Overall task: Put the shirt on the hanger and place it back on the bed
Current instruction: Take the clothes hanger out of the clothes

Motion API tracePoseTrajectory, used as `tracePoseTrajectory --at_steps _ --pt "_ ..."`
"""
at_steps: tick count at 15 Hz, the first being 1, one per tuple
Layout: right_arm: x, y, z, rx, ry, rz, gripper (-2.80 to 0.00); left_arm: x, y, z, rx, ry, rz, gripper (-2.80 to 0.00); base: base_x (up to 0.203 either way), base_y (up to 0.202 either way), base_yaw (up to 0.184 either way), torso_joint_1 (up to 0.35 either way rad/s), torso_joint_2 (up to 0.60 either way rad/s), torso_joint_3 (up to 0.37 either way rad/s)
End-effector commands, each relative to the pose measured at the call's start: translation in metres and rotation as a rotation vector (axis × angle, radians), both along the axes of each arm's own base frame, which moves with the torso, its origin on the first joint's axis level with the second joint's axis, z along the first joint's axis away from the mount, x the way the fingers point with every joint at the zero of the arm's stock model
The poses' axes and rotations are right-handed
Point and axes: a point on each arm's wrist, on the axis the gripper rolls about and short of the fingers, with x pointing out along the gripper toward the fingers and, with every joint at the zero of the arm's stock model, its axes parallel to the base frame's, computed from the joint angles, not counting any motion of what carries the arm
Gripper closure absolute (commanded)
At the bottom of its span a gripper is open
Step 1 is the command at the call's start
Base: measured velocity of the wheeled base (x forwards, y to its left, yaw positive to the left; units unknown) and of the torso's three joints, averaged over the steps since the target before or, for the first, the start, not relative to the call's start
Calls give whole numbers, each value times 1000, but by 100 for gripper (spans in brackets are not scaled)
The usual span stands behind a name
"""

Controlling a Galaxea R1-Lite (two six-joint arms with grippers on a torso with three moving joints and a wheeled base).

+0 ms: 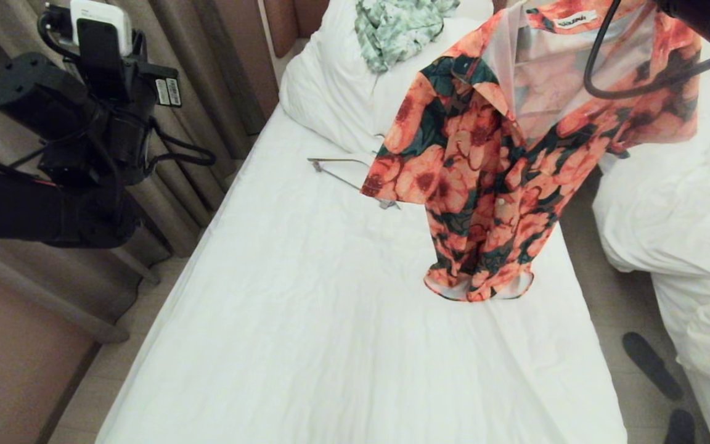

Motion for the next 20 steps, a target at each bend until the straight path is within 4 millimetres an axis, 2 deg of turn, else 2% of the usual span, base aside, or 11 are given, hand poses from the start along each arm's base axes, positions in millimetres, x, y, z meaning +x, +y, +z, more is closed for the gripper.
tracePoseTrajectory --at_steps 1,8,10,13,15,20 --pt "0 1 0 1 -1 -4 0 -1 0 1 0 -9 3 0 0 0 0 0 0 0" --pt "2 4 -3 -5 7 -4 0 -3 -10 2 -3 -33 -26 0 0 0 0 0 0 0" --pt "2 5 -3 -4 8 1 0 -6 -21 2 -6 -32 -56 0 0 0 0 0 0 0" --pt "2 8 -4 -3 13 6 0 -13 -56 -2 -20 -11 -150 0 0 0 0 0 0 0" --pt "6 13 -8 3 32 9 0 -26 -93 -3 -89 21 -262 0 0 0 0 0 0 0" --pt "12 23 -16 15 58 18 0 -95 -148 -5 -214 301 -597 0 0 0 0 0 0 0"
